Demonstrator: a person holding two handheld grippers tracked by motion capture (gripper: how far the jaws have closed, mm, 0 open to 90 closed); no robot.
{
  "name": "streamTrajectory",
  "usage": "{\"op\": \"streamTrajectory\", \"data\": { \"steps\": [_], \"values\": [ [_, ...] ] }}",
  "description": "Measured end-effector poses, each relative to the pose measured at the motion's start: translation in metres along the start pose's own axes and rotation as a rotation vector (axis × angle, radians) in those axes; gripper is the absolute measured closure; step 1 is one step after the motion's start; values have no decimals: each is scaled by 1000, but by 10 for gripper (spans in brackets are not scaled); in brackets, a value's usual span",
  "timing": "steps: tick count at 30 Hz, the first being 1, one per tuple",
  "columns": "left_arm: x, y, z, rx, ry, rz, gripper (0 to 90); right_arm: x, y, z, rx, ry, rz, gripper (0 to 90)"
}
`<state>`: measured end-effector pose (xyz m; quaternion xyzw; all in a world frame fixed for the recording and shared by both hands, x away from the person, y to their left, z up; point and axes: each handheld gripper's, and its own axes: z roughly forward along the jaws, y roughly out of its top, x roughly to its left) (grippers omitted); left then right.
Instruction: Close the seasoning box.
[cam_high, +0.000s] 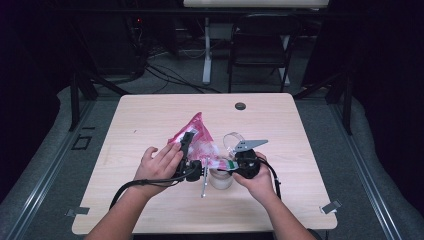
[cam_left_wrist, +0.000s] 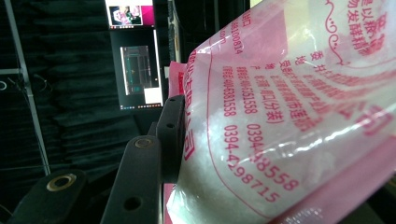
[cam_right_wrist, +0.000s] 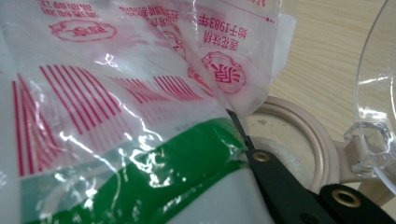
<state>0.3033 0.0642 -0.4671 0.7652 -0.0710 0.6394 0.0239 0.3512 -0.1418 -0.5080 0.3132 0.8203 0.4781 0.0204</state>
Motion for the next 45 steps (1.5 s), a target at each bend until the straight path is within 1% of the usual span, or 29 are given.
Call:
{"op": "streamTrajectory", "data": {
  "steps": [5, 11, 18, 19, 20, 21, 22, 30, 31, 36, 37, 38, 40, 41, 45],
  "values": [
    [2, 0, 0, -1, -1, 23, 637, 0, 0, 0, -2, 0, -1, 900],
    [3, 0, 0, -1, -8, 34, 634, 0, 0, 0, -3, 1, 0, 900],
    [3, 0, 0, 0, -12, 36, 630, 1, 0, 1, -1, 0, -1, 900],
    [3, 0, 0, 0, -14, 42, 630, 1, 0, 1, 0, -1, -1, 900],
    [3, 0, 0, 0, -14, 42, 629, 1, 0, 1, 0, -1, -1, 900],
    [3, -1, 1, 3, -26, 32, 629, 1, 0, 1, 0, -1, -1, 900],
    [3, -1, 1, 0, -16, 36, 629, 1, 0, 1, 0, -2, -1, 900],
    [2, -2, 2, -6, -23, 40, 617, 0, -1, 2, 4, -5, -2, 900],
    [2, -3, 3, -2, -40, 39, 617, 0, -1, 2, 5, -6, -3, 900],
    [3, -4, 3, 0, -46, 45, 630, 1, -1, 2, 6, -8, -5, 900],
    [2, -5, 3, 2, -62, 32, 632, 1, -1, 2, 7, -9, -7, 900],
    [2, -5, 3, 2, -62, 32, 635, 1, -1, 2, 9, -9, -8, 900],
    [3, -5, 3, -1, -57, 49, 636, 1, -1, 2, 10, -12, -8, 900],
    [3, -5, 4, 4, -73, 53, 635, 0, -1, 2, 11, -12, -9, 900],
    [2, -5, 4, 6, -64, 68, 632, 0, -1, 2, 13, -18, -11, 900]
  ]
}}
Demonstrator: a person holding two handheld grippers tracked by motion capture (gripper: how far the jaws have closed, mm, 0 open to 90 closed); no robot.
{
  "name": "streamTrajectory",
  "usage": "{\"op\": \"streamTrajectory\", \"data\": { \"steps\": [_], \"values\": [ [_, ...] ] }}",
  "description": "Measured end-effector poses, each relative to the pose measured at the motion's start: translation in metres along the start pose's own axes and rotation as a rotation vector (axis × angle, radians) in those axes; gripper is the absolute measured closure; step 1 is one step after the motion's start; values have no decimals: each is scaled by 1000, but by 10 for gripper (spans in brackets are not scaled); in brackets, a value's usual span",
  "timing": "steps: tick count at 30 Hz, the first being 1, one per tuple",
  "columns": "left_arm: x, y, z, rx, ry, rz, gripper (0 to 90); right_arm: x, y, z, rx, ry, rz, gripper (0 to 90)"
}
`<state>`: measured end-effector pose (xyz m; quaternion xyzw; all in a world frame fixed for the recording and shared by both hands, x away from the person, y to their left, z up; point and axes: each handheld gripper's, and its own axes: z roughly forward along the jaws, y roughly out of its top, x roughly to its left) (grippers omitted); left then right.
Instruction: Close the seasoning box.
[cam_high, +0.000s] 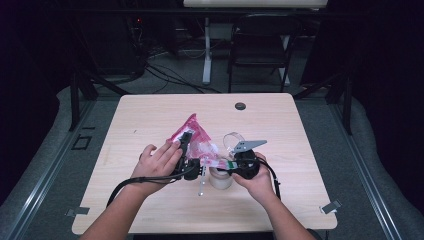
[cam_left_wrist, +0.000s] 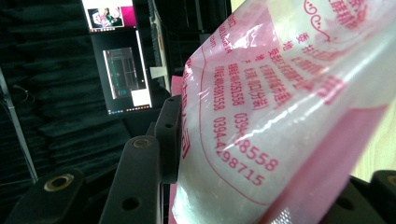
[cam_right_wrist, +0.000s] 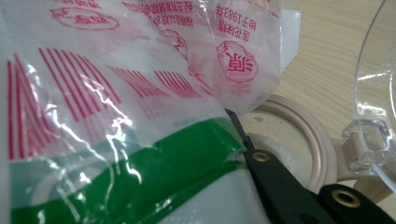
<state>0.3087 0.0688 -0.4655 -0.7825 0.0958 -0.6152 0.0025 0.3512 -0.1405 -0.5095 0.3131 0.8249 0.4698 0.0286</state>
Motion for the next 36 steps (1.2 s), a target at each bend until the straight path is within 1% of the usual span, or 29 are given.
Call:
{"op": "streamTrajectory", "data": {
  "steps": [1, 2, 3, 4, 7, 9, 13, 15, 16, 18, 21, 24, 25, 26, 28, 29, 30, 32, 34, 35, 36],
  "values": [
    [0, 0, 0, 0, -3, -3, 631, 0, 0, 0, -5, -1, 5, 900],
    [-1, -1, 1, 2, -17, -8, 626, 0, 0, 0, -4, -4, 4, 900],
    [-1, -1, 1, 2, -17, -8, 624, 0, 0, 0, -4, -4, 4, 900],
    [-1, -1, 1, 2, -17, 8, 620, 1, 0, 0, -3, -5, 4, 900],
    [-1, -1, 1, 4, -17, 11, 617, 0, 0, 0, -1, -3, 2, 900],
    [-1, -1, 1, 2, -19, 6, 618, 1, 0, 0, -3, -6, 3, 900],
    [1, 1, 0, 8, -14, 20, 626, 0, 0, 0, -5, -4, 6, 900],
    [2, 1, 1, 4, -10, 19, 627, 0, 0, 0, -10, -3, 10, 900],
    [1, 2, 1, 1, -9, 9, 626, 0, 0, 0, -12, -3, 12, 900],
    [2, 2, 1, -1, -3, 8, 626, 0, 0, -1, -6, -3, 7, 900],
    [2, 3, 0, 1, -3, 14, 624, 0, 0, -1, -8, -2, 7, 900],
    [3, 4, 0, -4, 2, 11, 621, 0, 0, -2, -7, 1, 6, 900],
    [4, 5, 1, -6, 5, 14, 620, 0, 0, -3, -8, -3, 3, 900],
    [4, 6, 1, -9, 16, 16, 620, 0, 0, -3, -11, -6, 5, 900],
    [5, 7, 1, -7, 17, 17, 621, -1, 0, -4, -8, -6, 5, 900],
    [5, 7, 1, -8, 13, 11, 621, -2, 0, -5, -13, -5, 9, 900],
    [6, 9, 1, -15, 26, 16, 621, -2, 0, -5, -21, -7, 16, 900],
    [7, 10, 1, -9, 27, 23, 619, -3, 0, -6, -20, -7, 14, 900],
    [7, 10, 1, -9, 22, 17, 617, -3, 0, -7, -20, -3, 15, 900],
    [8, 11, 1, -12, 32, 25, 617, -3, 0, -7, -22, -4, 17, 900],
    [8, 11, 1, -10, 17, 24, 617, -3, 0, -7, -21, -4, 18, 900]
  ]
}}
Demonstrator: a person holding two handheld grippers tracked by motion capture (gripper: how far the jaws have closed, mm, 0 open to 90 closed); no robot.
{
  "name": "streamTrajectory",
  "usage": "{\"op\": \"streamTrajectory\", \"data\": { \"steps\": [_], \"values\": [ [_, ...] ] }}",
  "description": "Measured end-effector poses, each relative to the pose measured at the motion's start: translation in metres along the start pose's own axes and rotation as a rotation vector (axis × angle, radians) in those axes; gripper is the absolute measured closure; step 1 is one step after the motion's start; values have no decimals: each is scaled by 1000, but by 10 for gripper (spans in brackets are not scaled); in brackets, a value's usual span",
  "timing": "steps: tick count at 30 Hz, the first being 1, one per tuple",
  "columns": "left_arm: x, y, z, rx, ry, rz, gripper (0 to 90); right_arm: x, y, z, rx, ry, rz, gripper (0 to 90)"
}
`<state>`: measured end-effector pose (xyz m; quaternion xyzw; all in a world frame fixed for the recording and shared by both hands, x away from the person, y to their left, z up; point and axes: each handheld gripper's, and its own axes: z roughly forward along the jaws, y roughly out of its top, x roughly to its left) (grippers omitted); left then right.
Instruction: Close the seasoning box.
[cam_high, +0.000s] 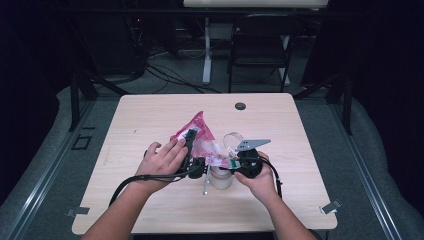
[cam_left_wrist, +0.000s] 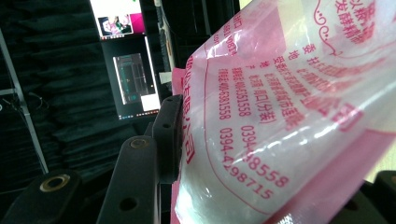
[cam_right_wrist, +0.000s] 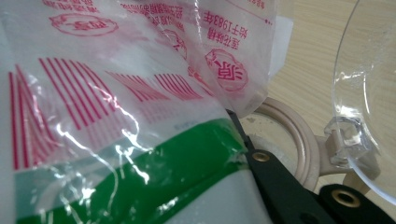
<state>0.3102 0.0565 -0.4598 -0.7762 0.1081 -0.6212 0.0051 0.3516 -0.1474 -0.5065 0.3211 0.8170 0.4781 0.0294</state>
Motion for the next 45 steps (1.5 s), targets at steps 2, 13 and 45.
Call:
{"op": "streamTrajectory", "data": {
  "steps": [2, 13, 45],
  "values": [
    [-1, 1, 0, -1, 1, 2, 618, 0, 0, 0, 3, 4, 1, 900],
    [1, 0, -1, -4, 13, 3, 616, 2, -1, 3, 16, 19, -6, 900],
    [-2, -3, -2, -6, -8, -34, 619, -1, -1, -1, 5, 5, 5, 900]
  ]
}}
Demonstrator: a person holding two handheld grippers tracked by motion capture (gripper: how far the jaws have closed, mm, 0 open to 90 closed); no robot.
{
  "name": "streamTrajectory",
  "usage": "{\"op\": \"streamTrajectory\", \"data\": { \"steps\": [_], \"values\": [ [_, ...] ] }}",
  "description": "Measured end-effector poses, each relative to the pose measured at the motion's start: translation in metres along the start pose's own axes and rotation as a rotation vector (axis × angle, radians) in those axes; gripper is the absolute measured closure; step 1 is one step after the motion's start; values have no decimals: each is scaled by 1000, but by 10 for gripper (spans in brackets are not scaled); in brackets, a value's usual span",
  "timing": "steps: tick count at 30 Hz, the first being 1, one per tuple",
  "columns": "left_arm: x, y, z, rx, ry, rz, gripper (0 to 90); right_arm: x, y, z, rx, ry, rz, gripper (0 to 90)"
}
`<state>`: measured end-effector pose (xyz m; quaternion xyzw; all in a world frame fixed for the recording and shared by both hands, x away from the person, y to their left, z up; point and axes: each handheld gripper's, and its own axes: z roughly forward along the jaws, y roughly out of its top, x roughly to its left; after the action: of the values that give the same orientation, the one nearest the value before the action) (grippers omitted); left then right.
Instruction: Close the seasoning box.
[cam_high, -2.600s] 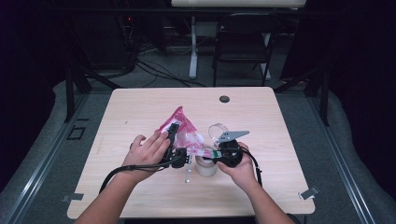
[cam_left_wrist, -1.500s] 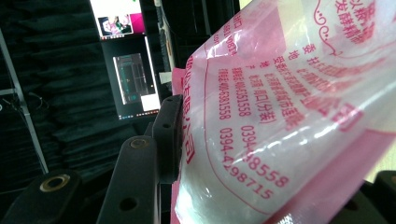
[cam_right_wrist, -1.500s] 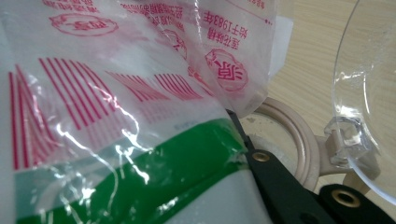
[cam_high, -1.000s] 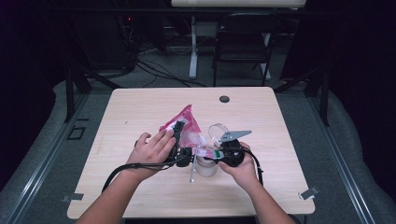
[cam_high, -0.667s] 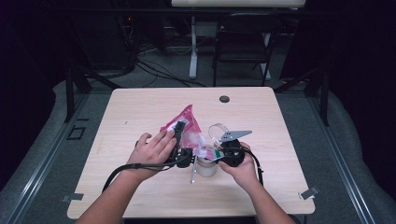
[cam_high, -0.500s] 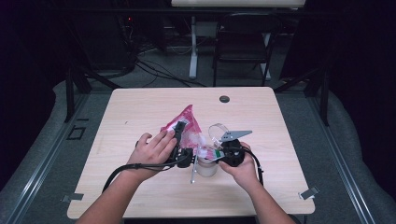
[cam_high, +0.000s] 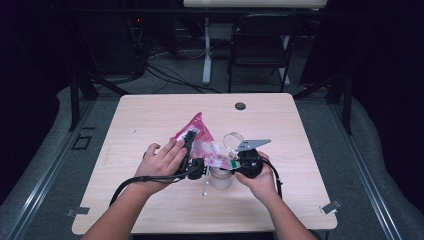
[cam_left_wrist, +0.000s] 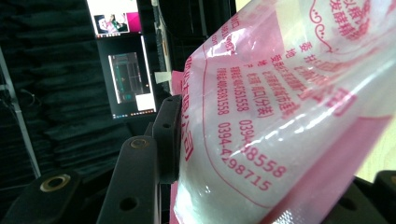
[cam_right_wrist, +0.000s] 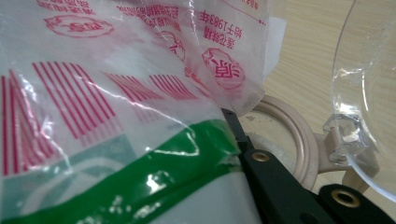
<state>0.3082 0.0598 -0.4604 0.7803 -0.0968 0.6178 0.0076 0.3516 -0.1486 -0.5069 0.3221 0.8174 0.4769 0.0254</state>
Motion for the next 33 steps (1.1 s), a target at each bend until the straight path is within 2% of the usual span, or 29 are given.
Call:
{"op": "streamTrajectory", "data": {
  "steps": [4, 5, 8, 9, 11, 13, 17, 23, 28, 33],
  "values": [
    [-2, -3, 1, 9, -6, -14, 621, 0, 1, -1, -8, -1, -1, 900],
    [-3, -4, 2, 12, -22, -21, 621, 1, 1, -1, -8, -5, -1, 900],
    [-7, -6, 2, 17, -32, -40, 623, 2, 1, 0, -10, -7, -2, 900],
    [-10, -7, 2, 20, -40, -59, 624, 2, 2, -1, -10, -5, -5, 900],
    [-10, -8, 2, 20, -38, -60, 626, 2, 2, -2, -13, -7, -6, 900],
    [-12, -10, 3, 25, -57, -78, 627, 3, 3, -2, -14, -8, -10, 900],
    [-13, -12, 0, 47, -69, -95, 626, 5, 4, 0, -9, -6, -20, 900],
    [-18, -16, 1, 48, -75, -134, 621, 8, 6, 2, -7, -11, -29, 900],
    [-19, -17, 1, 55, -81, -139, 620, 8, 7, 2, -6, -8, -36, 900],
    [-22, -16, 1, 73, -91, -148, 648, 10, 8, 3, -9, -49, -61, 900]
  ]
}}
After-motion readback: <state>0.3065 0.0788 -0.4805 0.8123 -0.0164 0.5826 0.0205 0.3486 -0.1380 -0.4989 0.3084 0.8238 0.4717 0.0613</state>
